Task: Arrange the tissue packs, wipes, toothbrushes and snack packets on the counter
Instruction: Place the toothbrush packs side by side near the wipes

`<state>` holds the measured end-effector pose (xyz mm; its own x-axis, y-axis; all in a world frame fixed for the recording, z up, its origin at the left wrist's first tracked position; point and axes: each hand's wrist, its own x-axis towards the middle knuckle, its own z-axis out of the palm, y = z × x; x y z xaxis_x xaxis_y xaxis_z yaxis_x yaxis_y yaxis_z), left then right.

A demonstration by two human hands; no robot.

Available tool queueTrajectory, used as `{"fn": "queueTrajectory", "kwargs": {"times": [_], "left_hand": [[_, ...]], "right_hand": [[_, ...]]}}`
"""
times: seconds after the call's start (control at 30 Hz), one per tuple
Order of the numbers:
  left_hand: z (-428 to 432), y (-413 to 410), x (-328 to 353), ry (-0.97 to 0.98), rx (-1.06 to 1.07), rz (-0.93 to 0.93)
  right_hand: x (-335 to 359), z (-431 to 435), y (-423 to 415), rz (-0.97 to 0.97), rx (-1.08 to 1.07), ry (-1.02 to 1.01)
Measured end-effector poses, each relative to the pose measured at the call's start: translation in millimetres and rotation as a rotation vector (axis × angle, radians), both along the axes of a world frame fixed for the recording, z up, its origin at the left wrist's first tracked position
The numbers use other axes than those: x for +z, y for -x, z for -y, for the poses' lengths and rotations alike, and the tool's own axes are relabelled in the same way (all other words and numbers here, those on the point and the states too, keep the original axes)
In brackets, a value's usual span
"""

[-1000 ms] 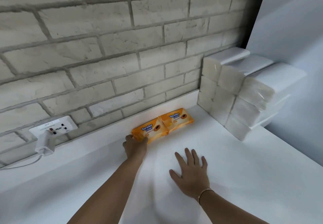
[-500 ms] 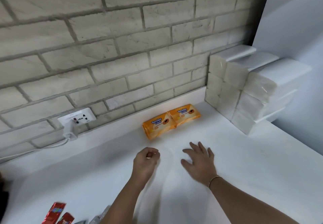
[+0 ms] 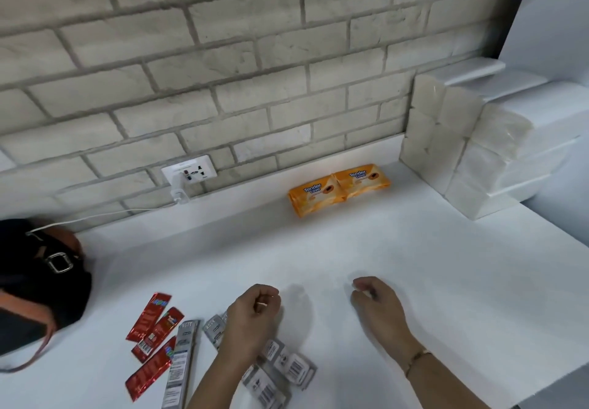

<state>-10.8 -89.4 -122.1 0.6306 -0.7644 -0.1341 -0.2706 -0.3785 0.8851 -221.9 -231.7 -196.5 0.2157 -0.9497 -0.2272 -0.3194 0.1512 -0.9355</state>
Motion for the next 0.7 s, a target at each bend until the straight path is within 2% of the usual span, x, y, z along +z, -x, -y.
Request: {"fn": "queueTrajectory", "kwargs": {"times": [0.23, 0.5, 0.7], "left_hand": [[-34.6, -4.5, -12.4, -0.078, -0.218, 0.21], [-53.8, -15.6, -29.5, -0.133, -0.214, 0.362], [-56.6, -22.6, -41.1, -0.293, -0.404, 0.716]], "right_hand": [[25.1, -58.2, -2.7, 0.061, 0.186, -0.058], [38.6, -91.1, -19.4, 0.057, 0.386, -0.054], [43.2, -89.8, -29.8, -0.029, 0.461, -0.065]]}}
